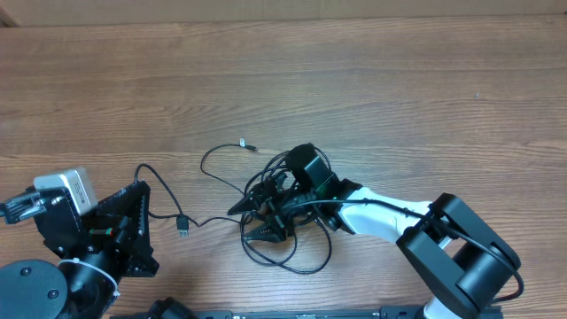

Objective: Untangle cables

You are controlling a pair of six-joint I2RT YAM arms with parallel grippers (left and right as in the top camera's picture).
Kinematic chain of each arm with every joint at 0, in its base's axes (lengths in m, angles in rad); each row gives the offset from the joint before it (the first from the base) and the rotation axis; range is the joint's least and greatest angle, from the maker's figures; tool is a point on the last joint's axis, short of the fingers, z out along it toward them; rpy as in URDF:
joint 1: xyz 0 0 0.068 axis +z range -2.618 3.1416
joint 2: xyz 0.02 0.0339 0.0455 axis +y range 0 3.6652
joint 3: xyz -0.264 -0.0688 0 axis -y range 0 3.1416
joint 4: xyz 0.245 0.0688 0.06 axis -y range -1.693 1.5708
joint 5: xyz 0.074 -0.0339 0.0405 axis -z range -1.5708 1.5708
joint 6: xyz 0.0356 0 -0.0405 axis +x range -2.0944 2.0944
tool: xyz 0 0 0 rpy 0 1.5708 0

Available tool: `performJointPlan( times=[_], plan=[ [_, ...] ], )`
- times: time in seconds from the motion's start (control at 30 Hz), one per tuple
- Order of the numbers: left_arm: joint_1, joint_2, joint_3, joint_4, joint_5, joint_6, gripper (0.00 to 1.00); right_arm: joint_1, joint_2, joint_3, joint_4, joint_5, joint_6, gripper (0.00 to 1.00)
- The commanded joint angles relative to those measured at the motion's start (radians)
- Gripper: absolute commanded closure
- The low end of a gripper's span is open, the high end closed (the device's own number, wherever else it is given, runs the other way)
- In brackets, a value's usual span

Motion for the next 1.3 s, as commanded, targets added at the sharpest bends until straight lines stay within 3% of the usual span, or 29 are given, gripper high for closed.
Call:
performJointPlan(
  times=[0.0, 0.2, 0.5, 0.63, 0.67, 0.97, 1.1, 1.27],
  plan=[
    [0.004, 0.006, -0.006, 0.001, 0.001, -0.006, 0.96, 0.023, 0.008, 0.003, 0.032, 0.113, 0.08, 0.4],
    [0.004, 0.006, -0.006, -0.004, 0.001, -0.006, 0.95, 0.026, 0.008, 0.003, 0.03, 0.161, 0.081, 0.55],
    [0.004, 0.006, -0.006, -0.022, 0.001, -0.006, 0.95, 0.026, 0.008, 0.003, 0.022, 0.161, 0.047, 0.59],
    [0.004, 0.006, -0.006, -0.022, 0.0, -0.006, 0.96, 0.026, 0.008, 0.003, 0.023, 0.163, 0.021, 0.94],
    [0.004, 0.006, -0.006, -0.021, 0.0, -0.006, 0.95, 0.026, 0.008, 0.003, 0.022, 0.165, 0.013, 0.96],
    [0.004, 0.006, -0.026, -0.022, -0.003, -0.002, 0.96, 0.026, 0.006, 0.003, 0.099, 0.14, -0.235, 0.96],
    [0.004, 0.006, -0.066, -0.016, -0.02, -0.003, 0.95, 0.025, -0.031, 0.003, 0.208, 0.107, -0.257, 0.96],
    [0.004, 0.006, -0.109, 0.016, -0.028, -0.003, 0.96, 0.006, -0.113, 0.003, 0.171, 0.105, -0.333, 0.96]
  ],
)
